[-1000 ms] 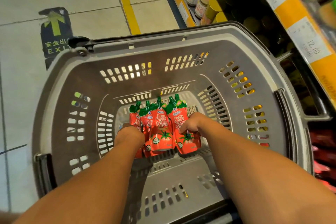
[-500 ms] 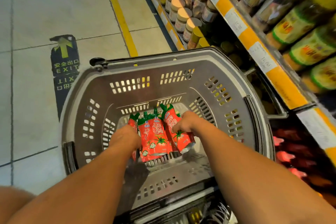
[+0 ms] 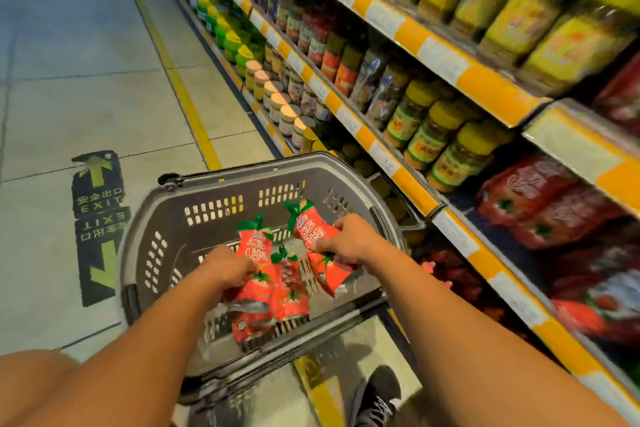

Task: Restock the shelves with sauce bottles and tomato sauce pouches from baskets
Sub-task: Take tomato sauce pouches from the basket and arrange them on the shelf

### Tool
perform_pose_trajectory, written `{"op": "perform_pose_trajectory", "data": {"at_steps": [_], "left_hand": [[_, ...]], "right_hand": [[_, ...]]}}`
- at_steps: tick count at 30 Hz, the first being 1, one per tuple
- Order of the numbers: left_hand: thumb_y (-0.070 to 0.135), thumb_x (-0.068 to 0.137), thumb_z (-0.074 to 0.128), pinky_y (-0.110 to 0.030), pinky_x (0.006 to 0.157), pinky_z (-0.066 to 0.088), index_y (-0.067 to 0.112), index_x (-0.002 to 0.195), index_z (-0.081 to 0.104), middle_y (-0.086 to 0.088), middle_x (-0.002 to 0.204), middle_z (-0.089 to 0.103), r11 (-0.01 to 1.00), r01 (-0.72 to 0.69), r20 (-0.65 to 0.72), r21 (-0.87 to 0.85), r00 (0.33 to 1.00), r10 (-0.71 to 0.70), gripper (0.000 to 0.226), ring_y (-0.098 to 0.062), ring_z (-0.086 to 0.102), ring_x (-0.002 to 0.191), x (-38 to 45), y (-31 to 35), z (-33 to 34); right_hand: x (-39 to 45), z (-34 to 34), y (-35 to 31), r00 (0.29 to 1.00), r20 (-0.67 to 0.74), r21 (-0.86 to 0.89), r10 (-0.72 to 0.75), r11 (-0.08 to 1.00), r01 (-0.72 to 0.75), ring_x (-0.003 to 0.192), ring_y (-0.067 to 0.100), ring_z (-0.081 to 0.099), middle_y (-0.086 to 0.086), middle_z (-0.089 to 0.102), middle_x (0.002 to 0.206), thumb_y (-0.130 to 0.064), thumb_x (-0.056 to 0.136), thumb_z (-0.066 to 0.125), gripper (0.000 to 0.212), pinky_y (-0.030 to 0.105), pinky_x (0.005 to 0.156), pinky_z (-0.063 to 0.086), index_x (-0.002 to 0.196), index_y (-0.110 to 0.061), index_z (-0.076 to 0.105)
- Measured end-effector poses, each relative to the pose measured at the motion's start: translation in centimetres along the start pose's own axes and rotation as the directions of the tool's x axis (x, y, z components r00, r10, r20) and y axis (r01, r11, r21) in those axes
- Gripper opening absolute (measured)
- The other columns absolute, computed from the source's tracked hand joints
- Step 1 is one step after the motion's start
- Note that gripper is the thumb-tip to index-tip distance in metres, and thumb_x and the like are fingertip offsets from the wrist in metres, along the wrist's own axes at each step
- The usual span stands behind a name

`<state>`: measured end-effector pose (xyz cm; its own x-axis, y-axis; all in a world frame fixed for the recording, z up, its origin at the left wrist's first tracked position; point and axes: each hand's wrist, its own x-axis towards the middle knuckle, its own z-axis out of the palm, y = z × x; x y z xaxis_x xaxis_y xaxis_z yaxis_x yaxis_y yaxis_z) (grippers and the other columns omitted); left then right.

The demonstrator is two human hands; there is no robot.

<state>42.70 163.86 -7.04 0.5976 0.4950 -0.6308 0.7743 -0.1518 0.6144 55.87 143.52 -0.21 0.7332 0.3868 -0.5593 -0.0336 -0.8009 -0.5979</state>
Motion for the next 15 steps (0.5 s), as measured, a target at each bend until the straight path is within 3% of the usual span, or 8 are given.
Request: {"op": "perform_pose_trajectory", "data": {"at_steps": [2, 4, 7, 9, 11, 13, 15], "left_hand": [[0.012, 0.085, 0.079, -0.037, 0.057, 0.05, -0.002, 0.08, 0.066, -0.019, 0.07, 0.069, 0.991, -0.021, 0.026, -0.132, 0.999, 0.025, 0.02, -0.034, 0.066, 0.061, -1.6, 0.5, -0.3], [0.008, 0.089, 0.075, -0.048, 0.07, 0.06, -0.007, 0.1, 0.067, -0.025, 0.085, 0.076, 0.962, 0.004, 0.129, -0.273, 0.991, 0.032, 0.02, -0.042, 0.074, 0.078, -3.4, 1.1, -0.4], [0.006, 0.096, 0.067, -0.045, 0.075, 0.06, -0.003, 0.114, 0.065, -0.025, 0.096, 0.076, 0.919, -0.015, 0.226, -0.393, 0.968, 0.112, 0.02, -0.036, 0.072, 0.079, -6.2, 2.1, 0.1], [0.005, 0.099, 0.062, -0.05, 0.085, 0.058, 0.0, 0.118, 0.065, -0.026, 0.104, 0.075, 0.896, -0.052, 0.25, -0.44, 0.952, 0.178, 0.021, -0.037, 0.071, 0.088, -8.0, 3.1, 1.0], [0.005, 0.1, 0.06, -0.053, 0.089, 0.057, 0.003, 0.12, 0.065, -0.026, 0.107, 0.075, 0.881, -0.08, 0.271, -0.466, 0.935, 0.228, 0.021, -0.039, 0.071, 0.095, -9.7, 4.3, 2.1], [0.006, 0.1, 0.061, -0.057, 0.094, 0.055, 0.005, 0.122, 0.065, -0.024, 0.108, 0.076, 0.873, -0.109, 0.281, -0.475, 0.922, 0.268, 0.023, -0.041, 0.071, 0.1, -11.1, 5.7, 3.3], [0.007, 0.099, 0.062, -0.059, 0.097, 0.054, 0.005, 0.124, 0.064, -0.023, 0.11, 0.075, 0.859, -0.128, 0.291, -0.496, 0.907, 0.304, 0.026, -0.043, 0.071, 0.105, -12.5, 7.5, 4.7]], "right_hand": [[-2.7, -2.1, 0.3, 0.997, -0.066, 0.063, -0.025, 0.998, 0.03, 0.048, 0.025, 0.043, 0.015, 0.046, 0.064, -0.028, 0.087, 0.083, 0.034, 0.031, 0.045, 0.036, 0.088, -0.009, 0.055], [-5.5, -4.0, 0.8, 0.989, -0.139, 0.148, -0.039, 0.987, 0.06, 0.04, 0.018, 0.046, 0.005, 0.052, 0.055, -0.031, 0.087, 0.084, 0.033, 0.027, 0.043, 0.037, 0.091, -0.005, 0.064], [-9.2, -6.2, 2.2, 0.966, -0.252, 0.223, -0.057, 0.968, 0.115, 0.038, 0.012, 0.046, -0.003, 0.053, 0.049, -0.041, 0.086, 0.082, 0.039, 0.024, 0.044, 0.035, 0.085, -0.007, 0.064], [-11.3, -7.4, 3.5, 0.947, -0.318, 0.264, -0.056, 0.954, 0.145, 0.048, 0.016, 0.058, 0.008, 0.065, 0.061, -0.046, 0.085, 0.08, 0.045, 0.023, 0.047, 0.044, 0.085, -0.005, 0.064], [-13.0, -8.3, 5.0, 0.933, -0.359, 0.338, -0.023, 0.929, 0.153, 0.071, 0.025, 0.074, 0.013, 0.076, 0.083, -0.049, 0.083, 0.079, 0.044, 0.039, 0.069, 0.06, 0.094, -0.006, 0.072], [-14.5, -9.1, 6.6, 0.925, -0.378, 0.451, 0.023, 0.877, 0.163, 0.08, 0.031, 0.077, 0.009, 0.079, 0.087, -0.04, 0.085, 0.08, 0.031, 0.051, 0.081, 0.063, 0.098, -0.012, 0.075], [-15.9, -9.9, 8.0, 0.918, -0.391, 0.578, 0.071, 0.795, 0.185, 0.079, 0.03, 0.078, 0.009, 0.079, 0.087, -0.027, 0.089, 0.079, 0.023, 0.048, 0.08, 0.063, 0.103, -0.009, 0.074]]}}
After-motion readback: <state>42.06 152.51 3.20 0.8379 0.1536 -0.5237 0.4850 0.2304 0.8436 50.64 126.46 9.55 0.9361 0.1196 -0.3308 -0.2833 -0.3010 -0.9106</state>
